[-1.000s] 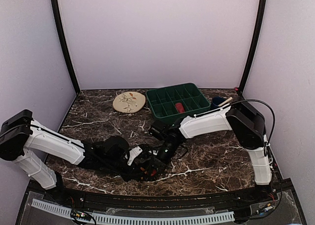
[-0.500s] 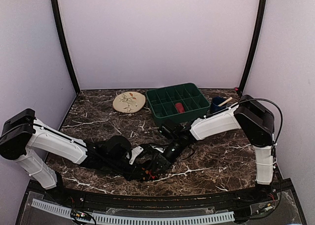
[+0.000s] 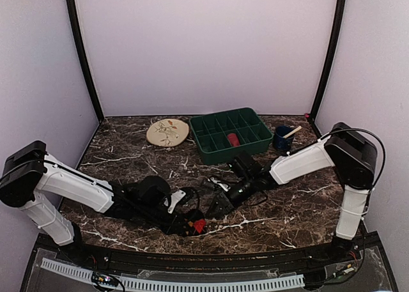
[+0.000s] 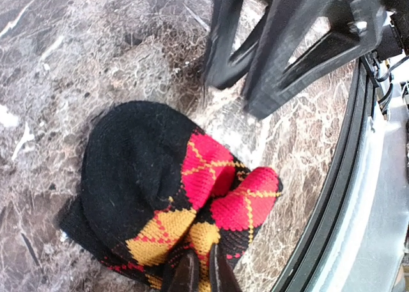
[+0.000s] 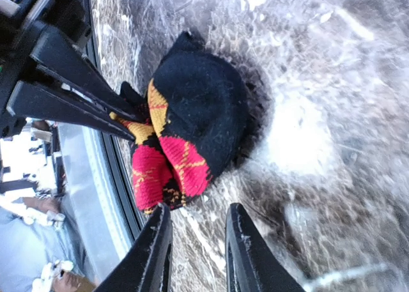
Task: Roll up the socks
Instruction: Roll the sock at the center of the board.
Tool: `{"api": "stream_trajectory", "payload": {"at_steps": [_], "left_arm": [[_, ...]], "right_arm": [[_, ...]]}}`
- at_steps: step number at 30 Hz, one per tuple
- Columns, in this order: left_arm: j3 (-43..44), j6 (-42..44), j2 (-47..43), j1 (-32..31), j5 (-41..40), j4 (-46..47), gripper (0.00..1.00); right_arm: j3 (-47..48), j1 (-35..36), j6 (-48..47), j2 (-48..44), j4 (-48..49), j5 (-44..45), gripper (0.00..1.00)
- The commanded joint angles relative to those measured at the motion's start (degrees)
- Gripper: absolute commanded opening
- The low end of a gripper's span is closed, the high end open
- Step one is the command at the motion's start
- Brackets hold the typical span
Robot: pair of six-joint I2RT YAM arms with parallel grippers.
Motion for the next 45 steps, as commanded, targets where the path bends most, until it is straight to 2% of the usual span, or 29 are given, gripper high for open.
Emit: {"api": "stream_trajectory", "payload": {"at_steps": [1,11,19,29,45], "left_arm": [[-2.3,-1.89,2.56,0.83,2.67,-7.72,0.0],[-3.68,-4.64,4.3,6.08,11.42,-5.04,0.0],[-2.88,-4.97,7.95,8.05,16.85,-4.52,0.0],[-2.05,-4.59,10.84,9.17,19.83,-5.12,0.0],[-2.13,-3.49,12.61,10.28,22.05,-4.6,0.0]], "right_arm": [[-3.05,0.81,-0.54,-6.24,5.73,8.36,0.27],[-6.09,12.97,-13.9,-14.1,1.76,40.42,0.27],[-9.1,22.96,-24.14,-17.04,4.92,55.55,0.28],[-7.03,29.06,-34.33,-14.5,3.37,58.06,0.33],[-1.8,31.9,-40.66,-8.07,-1.14,57.36,0.36]]}}
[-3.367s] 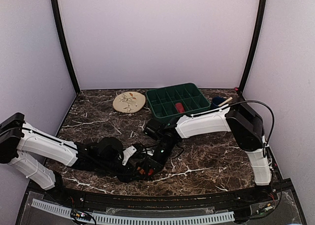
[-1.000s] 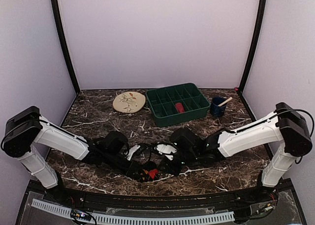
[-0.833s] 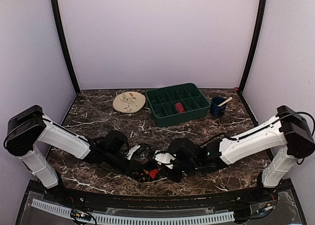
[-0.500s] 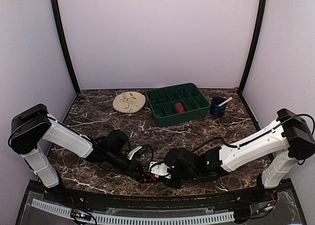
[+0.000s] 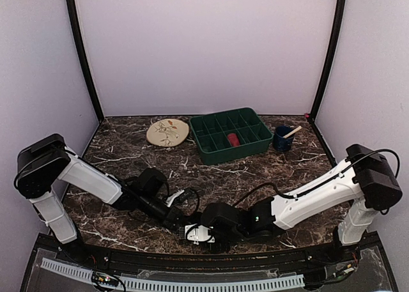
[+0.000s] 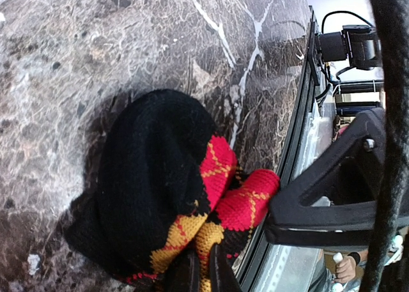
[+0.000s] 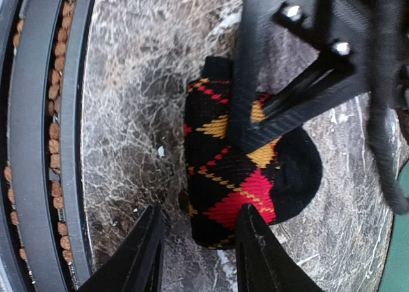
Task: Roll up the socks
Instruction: Roll the sock at the center of the board.
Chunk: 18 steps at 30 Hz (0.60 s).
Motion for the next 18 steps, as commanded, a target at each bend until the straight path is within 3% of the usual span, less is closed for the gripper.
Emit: {"api": "stream_trajectory", "payload": {"at_steps": [1,18], "left_arm": [[-2.6,1.06,3.46,-0.28,-3.27,-10.28,0.0],[-2.9,1.67,4.32,-0.15,-1.42,-9.34,0.0]], "right_arm": [[1.85,0.55,-2.49,1.91,-0.87,1.17,0.36],[2.62,-1.18,-4.7,5.52,-1.08,3.84,0.36]]}}
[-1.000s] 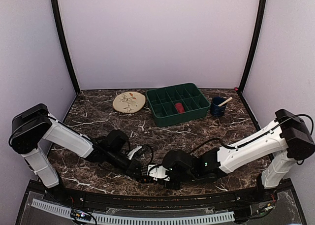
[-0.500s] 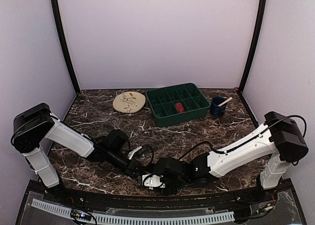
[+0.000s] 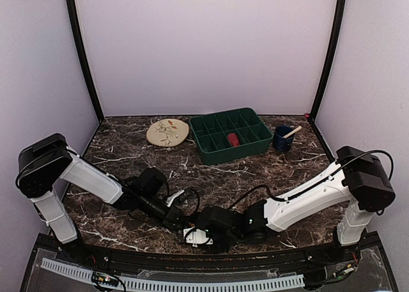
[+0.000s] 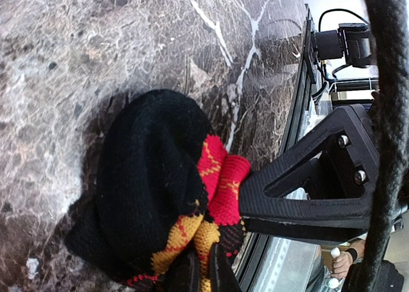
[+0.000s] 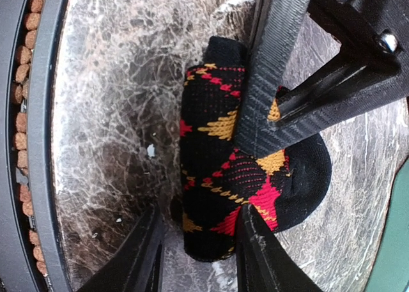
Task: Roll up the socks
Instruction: Roll the sock at the center of the board.
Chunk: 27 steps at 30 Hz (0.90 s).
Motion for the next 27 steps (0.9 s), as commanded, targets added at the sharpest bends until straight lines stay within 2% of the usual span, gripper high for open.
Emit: {"api": "stream_trajectory", "payload": {"at_steps": [1,4,9,12,13,19,27], "left_arm": [[-2.89,1.3,3.6,-0.6,-2.93,-10.06,0.0],[-2.87,1.25,3.78,-0.6,-2.67,-10.01,0.0],[-2.99,1.0,3.32,-0.6,-2.79,-10.05,0.0],[-2.89,0.66,2.64,-0.54,-3.62,-10.7,0.03],[-2.92,0.48,2.19,-0.52,-4.17,-10.86,0.09],[-2.89,-0.69,-1.46,-0.01,-8.26,-12.84,0.28],[-5.05,-2.58,-9.95,1.47,-15.83,-14.12,0.38]], "right_arm": [[1.17,-1.1,-1.27,1.72,-0.27,1.0,0.35],[1.82,-1.8,-1.65,2.44,-1.1,0.34,0.32],[3.14,-3.21,-1.22,3.65,-4.4,-3.69,0.07],[3.84,-4.33,-0.14,3.92,-6.67,-6.71,0.0],[4.15,-4.78,0.39,3.94,-7.32,-7.89,0.0],[6.33,-8.08,3.62,5.37,-11.24,-15.4,0.0],[9.22,-12.96,7.63,5.34,-14.64,-26.31,0.0]]}}
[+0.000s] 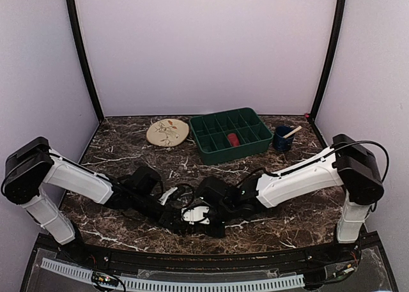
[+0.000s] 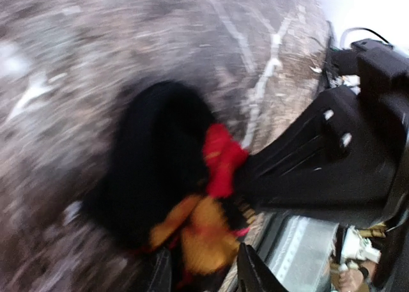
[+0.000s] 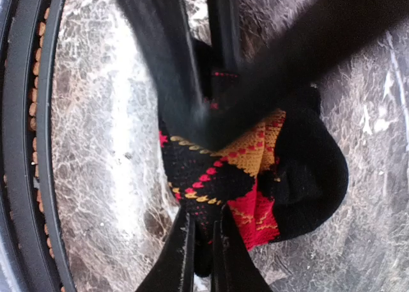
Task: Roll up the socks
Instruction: Roll the sock at the center of the board.
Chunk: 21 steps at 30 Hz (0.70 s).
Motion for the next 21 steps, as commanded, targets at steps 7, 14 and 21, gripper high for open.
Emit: {"api": "stream_trajectory", "payload": {"at_steps": [7,14,21], "left_arm": [[-5.98,-1.72,-9.31,1.35,-11.88,-7.27,0.42],[-7.84,-1.29,-12.92,1.35,-11.17,-3.48,0.44],[-9.92,1.09,-16.38,1.22,-9.63,0.75,0.46]], "right_arm": [[6.58,-5.89,5.77,4.78,-10.62,-17.82,0.0],[10.57,-8.79,7.21,7.62,-15.53,-26.15,0.0],[14.31,-11.18,8.37,11.73,-19.56,-32.63,0.0]]}}
